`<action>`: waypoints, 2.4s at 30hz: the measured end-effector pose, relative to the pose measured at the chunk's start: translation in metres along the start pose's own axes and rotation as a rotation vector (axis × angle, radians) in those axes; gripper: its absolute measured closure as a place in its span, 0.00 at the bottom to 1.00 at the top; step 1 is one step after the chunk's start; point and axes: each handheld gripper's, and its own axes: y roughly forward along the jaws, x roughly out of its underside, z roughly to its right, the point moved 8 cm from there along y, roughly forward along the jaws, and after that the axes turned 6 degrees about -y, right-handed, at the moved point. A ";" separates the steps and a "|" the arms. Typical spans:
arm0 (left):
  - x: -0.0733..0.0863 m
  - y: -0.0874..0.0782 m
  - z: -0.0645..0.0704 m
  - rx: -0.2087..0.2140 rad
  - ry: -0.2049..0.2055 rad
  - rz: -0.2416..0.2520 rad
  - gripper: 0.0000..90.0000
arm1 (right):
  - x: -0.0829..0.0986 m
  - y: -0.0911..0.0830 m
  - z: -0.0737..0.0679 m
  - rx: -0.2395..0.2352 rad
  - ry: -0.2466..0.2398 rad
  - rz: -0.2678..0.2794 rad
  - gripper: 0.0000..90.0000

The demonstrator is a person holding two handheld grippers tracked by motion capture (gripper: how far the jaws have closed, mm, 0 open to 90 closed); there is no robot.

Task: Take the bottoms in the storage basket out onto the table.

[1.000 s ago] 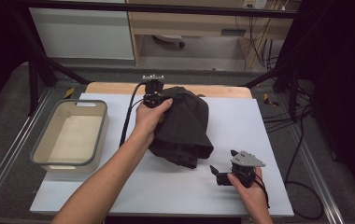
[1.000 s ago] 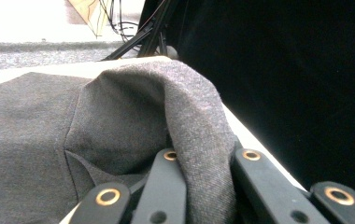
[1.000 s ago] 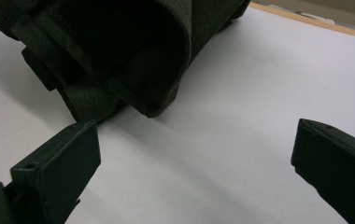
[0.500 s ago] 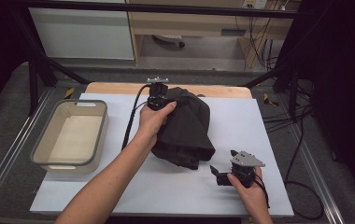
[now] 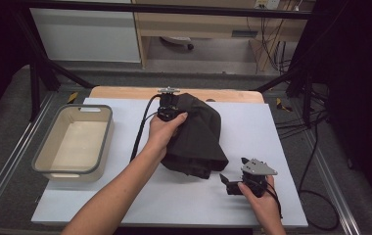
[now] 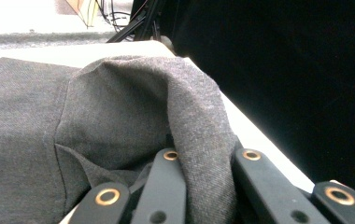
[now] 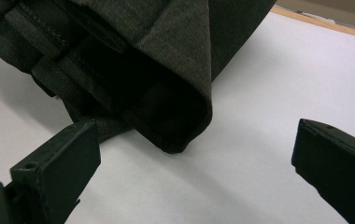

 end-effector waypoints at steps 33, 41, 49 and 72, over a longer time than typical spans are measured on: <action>0.040 0.018 -0.001 0.007 0.010 -0.029 0.95 | 0.003 -0.025 0.018 0.063 0.046 0.027 0.02; 0.044 0.018 0.003 -0.008 0.058 -0.037 0.94 | 0.009 -0.028 0.030 0.110 0.061 0.009 0.02; 0.051 0.017 0.007 -0.004 0.073 -0.045 0.95 | 0.011 -0.026 0.031 0.119 0.064 -0.005 0.02; 0.092 0.037 0.014 0.022 0.080 -0.073 0.94 | 0.011 -0.022 0.028 0.100 0.062 -0.009 0.02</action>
